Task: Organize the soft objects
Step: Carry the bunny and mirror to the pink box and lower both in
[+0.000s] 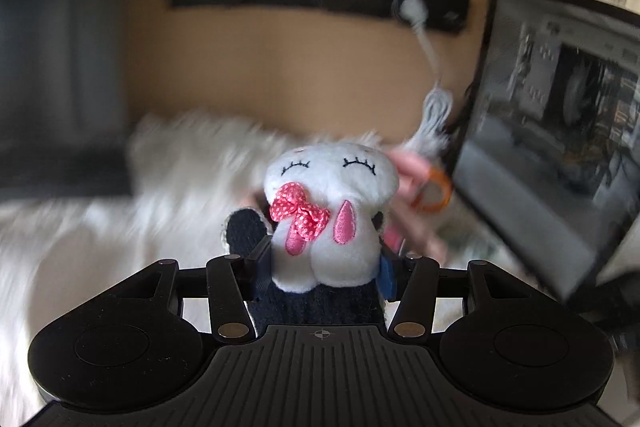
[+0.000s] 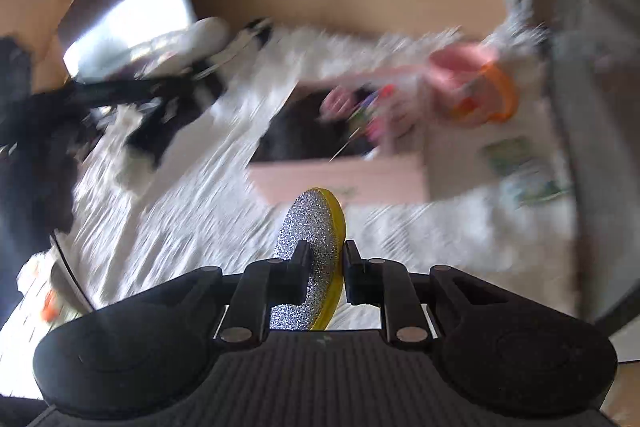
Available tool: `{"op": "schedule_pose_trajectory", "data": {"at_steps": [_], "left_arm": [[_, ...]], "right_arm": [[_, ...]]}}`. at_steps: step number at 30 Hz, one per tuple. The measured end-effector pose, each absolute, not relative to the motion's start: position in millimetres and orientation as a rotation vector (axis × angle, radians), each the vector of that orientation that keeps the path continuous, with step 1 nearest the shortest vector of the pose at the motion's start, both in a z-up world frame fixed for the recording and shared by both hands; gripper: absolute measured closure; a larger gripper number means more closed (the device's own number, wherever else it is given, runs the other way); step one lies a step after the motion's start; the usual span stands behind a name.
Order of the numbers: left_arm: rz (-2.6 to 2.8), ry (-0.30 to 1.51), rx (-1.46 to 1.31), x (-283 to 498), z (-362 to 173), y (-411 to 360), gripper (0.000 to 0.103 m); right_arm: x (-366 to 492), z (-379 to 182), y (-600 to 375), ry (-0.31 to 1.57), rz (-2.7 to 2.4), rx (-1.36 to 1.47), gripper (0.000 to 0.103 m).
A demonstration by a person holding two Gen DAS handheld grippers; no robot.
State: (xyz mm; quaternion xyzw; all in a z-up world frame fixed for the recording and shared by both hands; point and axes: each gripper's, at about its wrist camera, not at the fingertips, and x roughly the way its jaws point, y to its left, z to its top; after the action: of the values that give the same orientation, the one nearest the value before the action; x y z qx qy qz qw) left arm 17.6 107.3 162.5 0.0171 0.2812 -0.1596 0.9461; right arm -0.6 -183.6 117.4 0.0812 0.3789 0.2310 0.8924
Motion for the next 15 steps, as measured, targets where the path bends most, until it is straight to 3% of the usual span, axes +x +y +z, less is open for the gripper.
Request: {"op": "schedule_pose_trajectory", "data": {"at_steps": [4,8,11,15], "left_arm": [[-0.338,0.562,0.028,94.9,168.5,59.4,0.042],[-0.311,0.723,-0.017,168.0,116.1,30.7,0.041],[-0.317,0.777,0.050,184.9,82.6,15.9,0.040],[-0.352,0.730,-0.011,183.9,86.9,26.3,0.040]], "right_arm": [[-0.2,129.6,-199.8,0.728,0.400,0.170,0.086],[5.1,139.2,-209.8,0.683,0.328,0.161,0.086],[20.8,151.2,-206.7,0.641,0.301,0.151,0.086],[60.0,174.6,-183.9,0.531,0.261,0.043,0.086]]}}
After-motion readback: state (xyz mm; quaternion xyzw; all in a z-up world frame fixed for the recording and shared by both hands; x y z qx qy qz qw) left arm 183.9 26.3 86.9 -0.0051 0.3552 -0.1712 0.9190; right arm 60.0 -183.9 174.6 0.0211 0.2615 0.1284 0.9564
